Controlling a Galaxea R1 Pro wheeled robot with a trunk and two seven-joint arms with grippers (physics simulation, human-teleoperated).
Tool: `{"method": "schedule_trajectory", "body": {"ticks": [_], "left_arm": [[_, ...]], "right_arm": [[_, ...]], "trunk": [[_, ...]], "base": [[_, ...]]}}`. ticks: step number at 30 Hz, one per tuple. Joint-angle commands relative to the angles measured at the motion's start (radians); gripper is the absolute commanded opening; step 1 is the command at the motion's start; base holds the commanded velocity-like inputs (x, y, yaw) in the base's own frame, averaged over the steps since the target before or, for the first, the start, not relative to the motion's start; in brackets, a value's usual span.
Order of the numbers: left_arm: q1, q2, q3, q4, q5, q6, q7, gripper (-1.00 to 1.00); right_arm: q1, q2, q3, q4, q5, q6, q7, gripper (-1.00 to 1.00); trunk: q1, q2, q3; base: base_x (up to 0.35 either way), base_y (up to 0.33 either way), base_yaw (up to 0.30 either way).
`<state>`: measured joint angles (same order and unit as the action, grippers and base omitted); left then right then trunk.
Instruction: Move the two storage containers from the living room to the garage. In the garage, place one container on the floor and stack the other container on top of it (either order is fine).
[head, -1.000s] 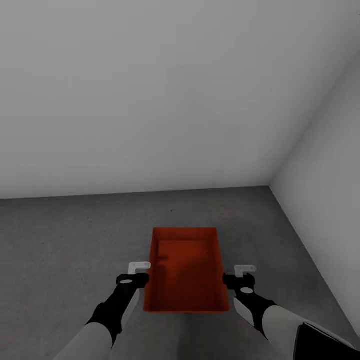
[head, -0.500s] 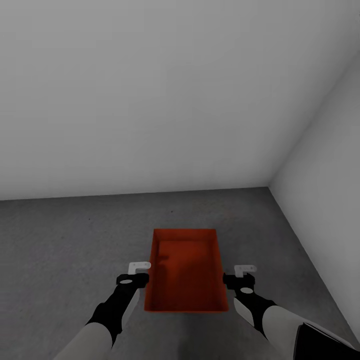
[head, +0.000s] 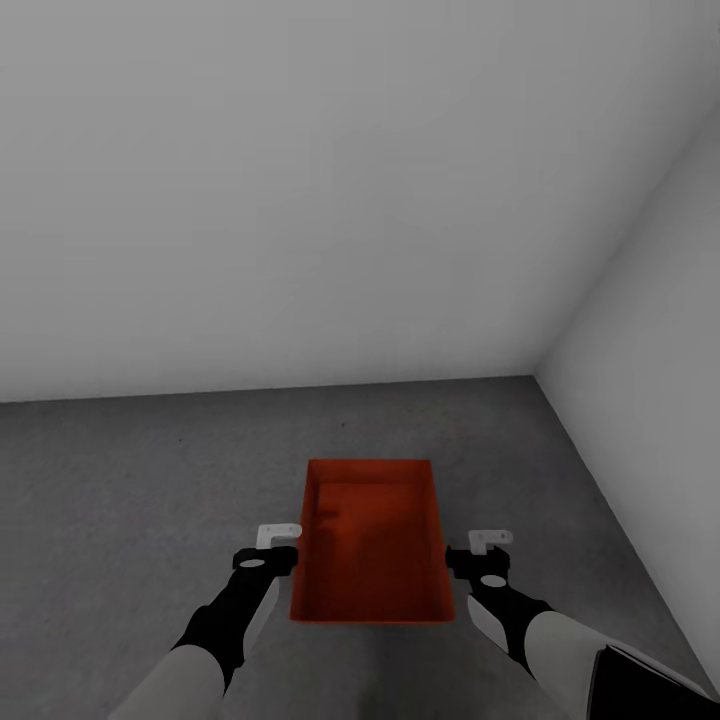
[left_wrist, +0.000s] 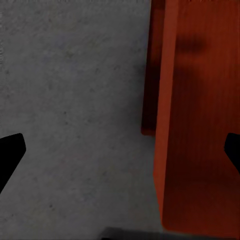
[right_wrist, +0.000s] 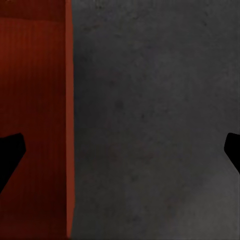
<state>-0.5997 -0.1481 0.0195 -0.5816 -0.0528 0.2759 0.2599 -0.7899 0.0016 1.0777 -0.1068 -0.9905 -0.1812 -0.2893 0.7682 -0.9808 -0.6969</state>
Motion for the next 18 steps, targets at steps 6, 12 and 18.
{"method": "schedule_trajectory", "body": {"ticks": [6,12,18], "left_arm": [[0.0,-0.001,0.003,-0.002,-0.006,0.006,0.001,1.0],[0.0,-0.001,0.003,-0.002,-0.006,0.006,0.002,1.0],[0.0,-0.001,0.004,-0.002,-0.006,0.006,0.002,1.0]], "right_arm": [[0.0,0.0,0.008,-0.001,-0.01,-0.003,-0.004,1.0],[0.0,0.0,0.008,-0.001,-0.01,-0.003,-0.004,1.0],[0.0,0.0,0.008,-0.001,-0.01,-0.003,-0.004,1.0]], "trunk": [[-0.023,0.042,0.018],[-0.046,0.084,0.037],[-0.069,0.126,0.056]], "base": [[0.0,0.0,0.0],[0.0,0.0,0.0],[0.0,0.0,0.0]]}}
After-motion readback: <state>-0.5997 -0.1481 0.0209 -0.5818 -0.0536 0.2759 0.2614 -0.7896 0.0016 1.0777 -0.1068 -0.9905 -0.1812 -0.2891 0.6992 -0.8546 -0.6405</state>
